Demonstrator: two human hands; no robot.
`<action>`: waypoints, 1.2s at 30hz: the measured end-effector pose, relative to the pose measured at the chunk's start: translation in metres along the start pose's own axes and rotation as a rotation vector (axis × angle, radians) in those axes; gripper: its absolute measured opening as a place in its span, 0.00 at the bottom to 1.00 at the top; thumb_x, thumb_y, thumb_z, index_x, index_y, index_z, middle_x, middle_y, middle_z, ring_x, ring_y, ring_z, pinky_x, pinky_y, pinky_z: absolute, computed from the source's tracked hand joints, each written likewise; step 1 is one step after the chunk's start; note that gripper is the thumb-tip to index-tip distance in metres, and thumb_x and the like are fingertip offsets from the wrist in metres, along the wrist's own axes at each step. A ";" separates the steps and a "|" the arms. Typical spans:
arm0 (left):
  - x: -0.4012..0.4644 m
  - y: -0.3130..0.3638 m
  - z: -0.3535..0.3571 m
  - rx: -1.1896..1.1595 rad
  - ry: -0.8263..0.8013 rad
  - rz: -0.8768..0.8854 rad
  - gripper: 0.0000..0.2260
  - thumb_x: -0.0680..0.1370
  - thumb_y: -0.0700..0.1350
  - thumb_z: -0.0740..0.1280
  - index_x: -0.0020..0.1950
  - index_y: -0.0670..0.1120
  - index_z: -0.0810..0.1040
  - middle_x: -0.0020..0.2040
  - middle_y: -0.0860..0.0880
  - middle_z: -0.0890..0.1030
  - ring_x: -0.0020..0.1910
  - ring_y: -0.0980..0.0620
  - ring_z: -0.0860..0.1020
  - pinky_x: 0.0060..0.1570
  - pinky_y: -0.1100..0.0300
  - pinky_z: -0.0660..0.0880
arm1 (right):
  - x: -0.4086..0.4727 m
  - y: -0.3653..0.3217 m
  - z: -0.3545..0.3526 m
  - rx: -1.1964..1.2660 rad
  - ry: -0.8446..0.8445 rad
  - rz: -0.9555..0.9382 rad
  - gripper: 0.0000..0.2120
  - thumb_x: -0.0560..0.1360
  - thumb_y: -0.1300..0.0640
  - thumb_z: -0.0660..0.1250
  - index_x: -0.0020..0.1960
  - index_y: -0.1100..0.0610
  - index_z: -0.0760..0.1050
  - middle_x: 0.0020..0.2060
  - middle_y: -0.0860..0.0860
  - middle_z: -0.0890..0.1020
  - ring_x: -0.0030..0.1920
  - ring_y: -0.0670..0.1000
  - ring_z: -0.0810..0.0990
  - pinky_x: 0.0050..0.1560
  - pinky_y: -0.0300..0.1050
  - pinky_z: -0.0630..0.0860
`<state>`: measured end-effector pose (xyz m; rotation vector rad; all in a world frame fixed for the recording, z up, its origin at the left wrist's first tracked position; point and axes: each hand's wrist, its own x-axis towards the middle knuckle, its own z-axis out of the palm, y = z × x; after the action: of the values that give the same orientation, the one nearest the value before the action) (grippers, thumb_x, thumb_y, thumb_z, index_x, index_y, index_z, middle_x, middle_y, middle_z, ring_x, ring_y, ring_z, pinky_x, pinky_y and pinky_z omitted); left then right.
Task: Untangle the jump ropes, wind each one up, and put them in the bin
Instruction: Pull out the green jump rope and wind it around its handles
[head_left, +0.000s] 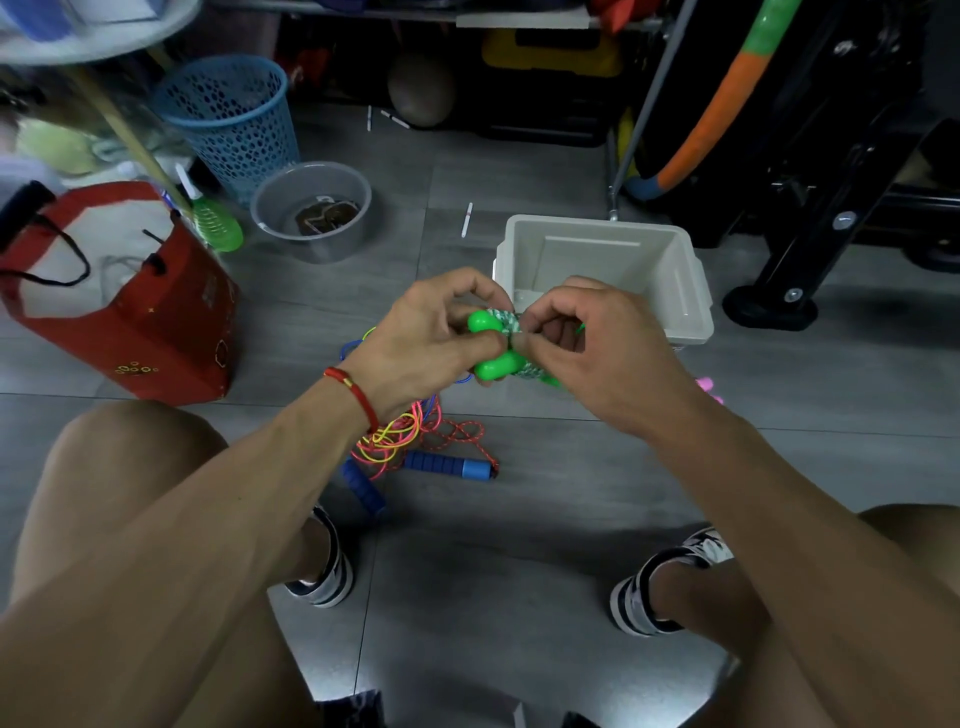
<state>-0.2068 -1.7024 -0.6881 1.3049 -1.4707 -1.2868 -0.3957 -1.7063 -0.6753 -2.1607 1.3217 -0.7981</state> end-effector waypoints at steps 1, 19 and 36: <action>0.000 0.000 -0.001 0.012 0.008 0.011 0.11 0.74 0.28 0.68 0.54 0.38 0.76 0.39 0.32 0.80 0.34 0.43 0.78 0.38 0.53 0.77 | -0.002 -0.001 -0.001 0.006 -0.014 -0.008 0.01 0.74 0.58 0.75 0.45 0.54 0.84 0.37 0.46 0.79 0.37 0.46 0.77 0.40 0.42 0.75; -0.001 0.007 -0.005 0.256 -0.090 0.217 0.10 0.74 0.36 0.72 0.51 0.47 0.76 0.36 0.47 0.81 0.32 0.47 0.77 0.33 0.56 0.74 | -0.001 0.006 -0.005 0.089 0.059 -0.028 0.09 0.70 0.57 0.79 0.51 0.53 0.87 0.38 0.47 0.78 0.35 0.43 0.75 0.39 0.45 0.75; -0.011 0.008 -0.015 0.144 -0.079 0.128 0.10 0.71 0.32 0.72 0.49 0.40 0.78 0.52 0.40 0.82 0.48 0.41 0.82 0.48 0.41 0.81 | 0.001 0.013 0.008 -0.053 -0.186 -0.157 0.07 0.78 0.52 0.71 0.52 0.54 0.76 0.47 0.44 0.71 0.44 0.38 0.73 0.46 0.43 0.74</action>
<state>-0.1925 -1.6945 -0.6768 1.2403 -1.7011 -1.1792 -0.3976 -1.7114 -0.6892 -2.3394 1.1027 -0.6088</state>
